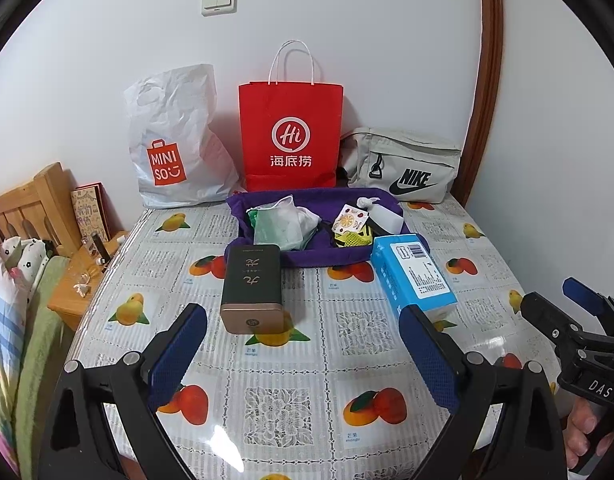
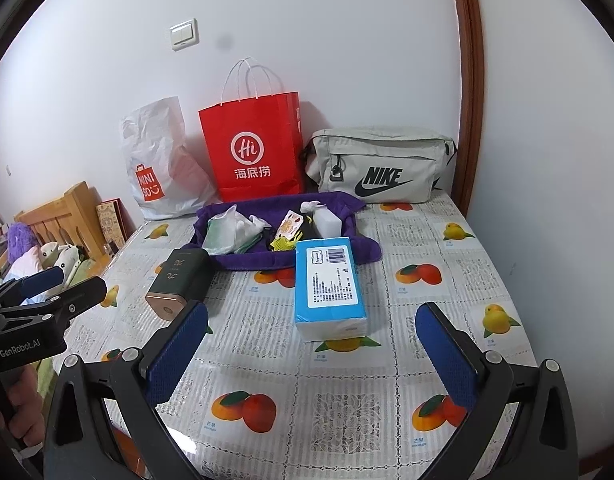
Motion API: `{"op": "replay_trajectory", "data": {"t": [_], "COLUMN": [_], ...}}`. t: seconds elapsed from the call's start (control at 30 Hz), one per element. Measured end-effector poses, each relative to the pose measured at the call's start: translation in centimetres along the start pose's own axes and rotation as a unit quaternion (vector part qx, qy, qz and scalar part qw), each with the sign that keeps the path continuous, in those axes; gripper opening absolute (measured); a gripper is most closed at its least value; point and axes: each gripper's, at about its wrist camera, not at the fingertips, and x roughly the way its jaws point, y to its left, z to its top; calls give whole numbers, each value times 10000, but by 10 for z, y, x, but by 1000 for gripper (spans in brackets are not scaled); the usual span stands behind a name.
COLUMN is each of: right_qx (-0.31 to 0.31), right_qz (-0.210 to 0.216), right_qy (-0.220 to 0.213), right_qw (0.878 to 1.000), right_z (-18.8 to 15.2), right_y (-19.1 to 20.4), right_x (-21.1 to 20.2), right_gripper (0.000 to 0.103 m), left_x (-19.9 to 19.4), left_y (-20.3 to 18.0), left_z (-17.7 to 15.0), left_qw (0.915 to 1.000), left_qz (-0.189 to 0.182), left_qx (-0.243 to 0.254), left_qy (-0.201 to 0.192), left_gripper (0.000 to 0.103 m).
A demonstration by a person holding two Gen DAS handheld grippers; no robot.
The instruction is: Organize soft objects
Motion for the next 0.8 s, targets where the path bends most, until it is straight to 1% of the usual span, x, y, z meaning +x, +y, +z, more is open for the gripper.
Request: {"op": "replay_trajectory", "data": {"t": [0.8], "right_qx": [10], "right_qz": [39], "right_qy": [-5], "right_qw": [10000], "right_z": [0], "right_y": [5], "right_x": [-2], "right_gripper": [102], "left_x": [-5], "left_y": [1], "left_z": [0], "left_qw": [10000], "left_qz": [39], "left_qx": [-31], "left_qy": [-6], "left_gripper": [97]}}
